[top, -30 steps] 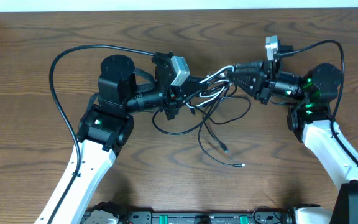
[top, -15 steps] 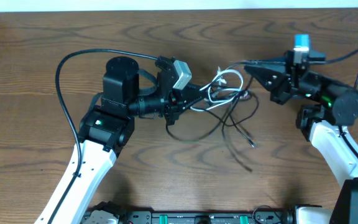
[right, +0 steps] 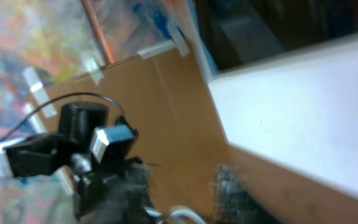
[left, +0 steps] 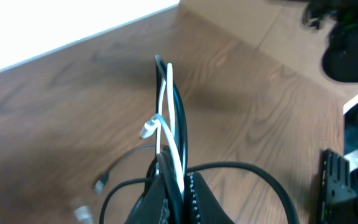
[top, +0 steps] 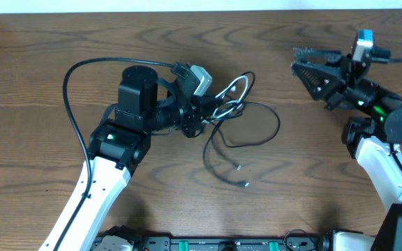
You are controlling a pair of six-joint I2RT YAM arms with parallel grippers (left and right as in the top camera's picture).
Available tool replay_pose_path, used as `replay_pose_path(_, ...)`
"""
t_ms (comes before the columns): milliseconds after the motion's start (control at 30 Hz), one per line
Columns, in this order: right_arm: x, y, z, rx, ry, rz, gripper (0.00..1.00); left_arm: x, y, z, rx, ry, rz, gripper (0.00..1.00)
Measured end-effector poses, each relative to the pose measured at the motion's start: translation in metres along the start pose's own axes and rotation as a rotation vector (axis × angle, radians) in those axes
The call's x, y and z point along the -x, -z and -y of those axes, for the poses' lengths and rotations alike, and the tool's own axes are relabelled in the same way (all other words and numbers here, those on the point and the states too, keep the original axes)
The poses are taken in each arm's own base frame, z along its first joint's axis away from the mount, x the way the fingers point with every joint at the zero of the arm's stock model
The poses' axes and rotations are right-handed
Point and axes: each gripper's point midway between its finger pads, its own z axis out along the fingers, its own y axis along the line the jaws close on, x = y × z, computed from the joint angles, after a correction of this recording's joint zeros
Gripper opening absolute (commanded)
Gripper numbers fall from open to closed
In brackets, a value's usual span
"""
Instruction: Untangle cables
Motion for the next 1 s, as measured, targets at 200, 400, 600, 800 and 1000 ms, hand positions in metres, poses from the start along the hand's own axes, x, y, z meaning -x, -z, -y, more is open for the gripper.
replay_pose_path(200,-0.025,0.002,0.023,-0.055,-0.175,-0.093,0.99,0.035,0.003,0.014,-0.074,-0.103,0.133,0.08)
replay_pose_path(400,-0.046,0.002,0.029,-0.06,-0.238,-0.164,0.99,0.057,0.007,0.019,-0.099,-0.105,0.211,0.08)
replay_pose_path(600,-0.065,-0.022,0.007,0.042,-0.137,-0.221,0.97,0.059,0.008,0.033,-0.17,-0.098,0.219,0.08)
replay_pose_path(800,-0.082,-0.031,0.014,0.013,-0.158,-0.245,0.01,0.056,0.001,0.056,-0.241,-0.108,0.203,0.08)
replay_pose_path(1000,-0.081,-0.024,0.027,-0.039,-0.164,-0.23,0.01,0.056,0.0,0.057,-0.244,-0.098,0.201,0.08)
